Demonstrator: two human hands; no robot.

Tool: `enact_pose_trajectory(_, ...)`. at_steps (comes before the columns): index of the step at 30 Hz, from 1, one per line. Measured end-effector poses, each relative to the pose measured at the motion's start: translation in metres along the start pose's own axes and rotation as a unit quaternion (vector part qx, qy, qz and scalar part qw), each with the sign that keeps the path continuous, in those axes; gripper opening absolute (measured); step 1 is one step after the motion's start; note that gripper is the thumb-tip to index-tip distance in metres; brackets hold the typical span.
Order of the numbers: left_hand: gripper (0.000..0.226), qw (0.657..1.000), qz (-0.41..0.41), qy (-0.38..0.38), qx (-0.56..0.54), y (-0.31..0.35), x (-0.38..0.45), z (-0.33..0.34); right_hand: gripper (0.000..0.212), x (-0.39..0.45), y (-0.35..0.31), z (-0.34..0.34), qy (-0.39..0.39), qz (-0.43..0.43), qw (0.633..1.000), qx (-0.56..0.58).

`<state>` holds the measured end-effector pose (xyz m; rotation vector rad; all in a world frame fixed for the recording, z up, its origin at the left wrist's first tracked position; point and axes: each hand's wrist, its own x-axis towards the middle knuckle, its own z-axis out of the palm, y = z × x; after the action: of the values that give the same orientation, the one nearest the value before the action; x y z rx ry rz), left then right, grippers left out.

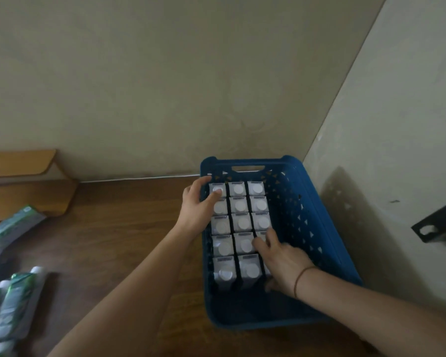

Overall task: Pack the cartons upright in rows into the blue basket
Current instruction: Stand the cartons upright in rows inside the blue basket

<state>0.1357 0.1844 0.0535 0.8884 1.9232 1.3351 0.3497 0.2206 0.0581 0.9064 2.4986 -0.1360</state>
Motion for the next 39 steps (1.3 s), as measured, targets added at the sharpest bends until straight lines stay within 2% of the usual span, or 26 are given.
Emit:
enact_pose_trajectory(2, 0.037, 0.999, 0.033, -0.008, -0.022, -0.011, -0.006, -0.014, 0.097, 0.001, -0.006, -0.019, -0.046, 0.021, 0.997, -0.061)
enact_pose_trajectory(3, 0.035, 0.998, 0.048, -0.001, -0.030, -0.018, -0.011, -0.022, 0.095, 0.003, -0.011, -0.032, -0.068, 0.027, 0.994, -0.083)
enact_pose_trajectory(4, 0.035, 0.998, 0.055, 0.009, -0.034, -0.027, -0.015, -0.031, 0.083, 0.006, -0.019, -0.046, -0.080, 0.028, 0.992, -0.089)
enact_pose_trajectory(5, 0.037, 0.998, 0.052, 0.021, -0.029, -0.035, -0.020, -0.042, 0.063, 0.011, -0.031, -0.060, -0.082, 0.020, 0.992, -0.090)
enact_pose_trajectory(7, 0.039, 0.999, 0.025, 0.040, 0.013, -0.058, -0.025, -0.067, 0.024, 0.022, -0.062, -0.085, -0.049, -0.016, 0.994, -0.098)
enact_pose_trajectory(8, 0.038, 0.997, 0.010, 0.041, 0.062, -0.071, -0.026, -0.083, 0.017, 0.027, -0.082, -0.097, -0.027, -0.026, 0.994, -0.107)
enact_pose_trajectory(10, 0.038, 0.985, -0.023, 0.030, 0.167, -0.095, -0.029, -0.119, 0.017, 0.039, -0.121, -0.119, -0.008, -0.020, 0.988, -0.153)
enact_pose_trajectory(12, 0.040, 0.973, -0.048, 0.048, 0.221, -0.113, -0.036, -0.157, 0.023, 0.051, -0.154, -0.138, -0.004, 0.003, 0.977, -0.213)
enact_pose_trajectory(15, 0.047, 0.932, -0.038, 0.153, 0.326, -0.138, -0.041, -0.218, 0.007, 0.064, -0.200, -0.162, 0.084, -0.021, 0.983, -0.162)
enact_pose_trajectory(17, 0.055, 0.895, -0.065, 0.206, 0.391, -0.158, -0.039, -0.260, 0.012, 0.077, -0.238, -0.175, 0.157, -0.085, 0.978, -0.111)
enact_pose_trajectory(18, 0.059, 0.880, -0.088, 0.224, 0.409, -0.167, -0.038, -0.281, 0.014, 0.087, -0.258, -0.176, 0.168, -0.115, 0.975, -0.085)
enact_pose_trajectory(21, 0.067, 0.860, -0.147, 0.264, 0.412, -0.196, -0.031, -0.338, 0.026, 0.135, -0.317, -0.166, 0.128, -0.167, 0.977, -0.019)
enact_pose_trajectory(24, 0.074, 0.865, -0.175, 0.262, 0.391, -0.222, -0.017, -0.381, 0.047, 0.184, -0.367, -0.148, 0.067, -0.182, 0.980, -0.033)
enact_pose_trajectory(29, 0.088, 0.883, -0.206, 0.242, 0.345, -0.246, 0.011, -0.415, 0.056, 0.242, -0.426, -0.126, 0.029, -0.239, 0.970, -0.022)
enact_pose_trajectory(31, 0.084, 0.899, -0.211, 0.217, 0.317, -0.251, 0.020, -0.421, 0.060, 0.260, -0.441, -0.122, 0.026, -0.255, 0.967, -0.014)
enact_pose_trajectory(34, 0.049, 0.900, -0.167, 0.176, 0.363, -0.246, 0.027, -0.433, 0.066, 0.278, -0.453, -0.118, 0.034, -0.264, 0.964, -0.002)
enact_pose_trajectory(35, 0.044, 0.895, -0.139, 0.171, 0.387, -0.242, 0.027, -0.436, 0.070, 0.282, -0.455, -0.117, 0.048, -0.264, 0.963, 0.001)
enact_pose_trajectory(37, 0.049, 0.889, -0.057, 0.183, 0.415, -0.234, 0.026, -0.442, 0.078, 0.289, -0.456, -0.115, 0.103, -0.269, 0.958, 0.011)
enact_pose_trajectory(39, 0.052, 0.893, 0.027, 0.209, 0.398, -0.222, 0.025, -0.440, 0.085, 0.293, -0.453, -0.114, 0.160, -0.294, 0.942, 0.037)
